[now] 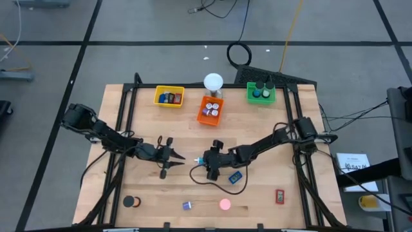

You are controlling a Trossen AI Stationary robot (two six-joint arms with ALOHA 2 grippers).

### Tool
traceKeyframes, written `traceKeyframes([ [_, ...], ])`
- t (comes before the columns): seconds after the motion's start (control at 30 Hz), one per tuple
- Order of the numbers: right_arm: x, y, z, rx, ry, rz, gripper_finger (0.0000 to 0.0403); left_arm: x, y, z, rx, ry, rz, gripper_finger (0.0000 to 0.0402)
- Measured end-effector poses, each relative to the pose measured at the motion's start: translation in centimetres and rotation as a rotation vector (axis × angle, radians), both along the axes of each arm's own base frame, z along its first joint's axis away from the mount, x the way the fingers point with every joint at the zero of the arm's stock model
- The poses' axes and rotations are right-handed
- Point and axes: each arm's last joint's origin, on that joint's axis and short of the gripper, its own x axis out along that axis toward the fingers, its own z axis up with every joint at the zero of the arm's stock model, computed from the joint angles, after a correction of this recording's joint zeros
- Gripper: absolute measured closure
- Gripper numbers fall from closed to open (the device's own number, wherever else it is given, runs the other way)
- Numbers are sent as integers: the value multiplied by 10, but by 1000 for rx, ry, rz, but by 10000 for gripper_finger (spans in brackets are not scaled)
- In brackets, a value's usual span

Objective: Pick & Place Office items
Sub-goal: Put the blue charger adapter into the orange bin

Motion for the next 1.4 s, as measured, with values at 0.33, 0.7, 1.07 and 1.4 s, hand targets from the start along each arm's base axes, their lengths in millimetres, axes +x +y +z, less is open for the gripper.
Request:
traceKeyframes([
  [0.33,8,-5,-13,25,-26,32,231,0,0,0,-5,5,4,309],
  [0.7,7,-1,-11,-91,-46,-1,277,3,14,3,-124,1,117,309],
  [1.07,2,10,-4,-332,-234,-111,273,4,35,25,-445,-50,115,309],
  [1.4,4,13,8,-459,-324,-141,272,5,53,25,-620,-22,216,228],
])
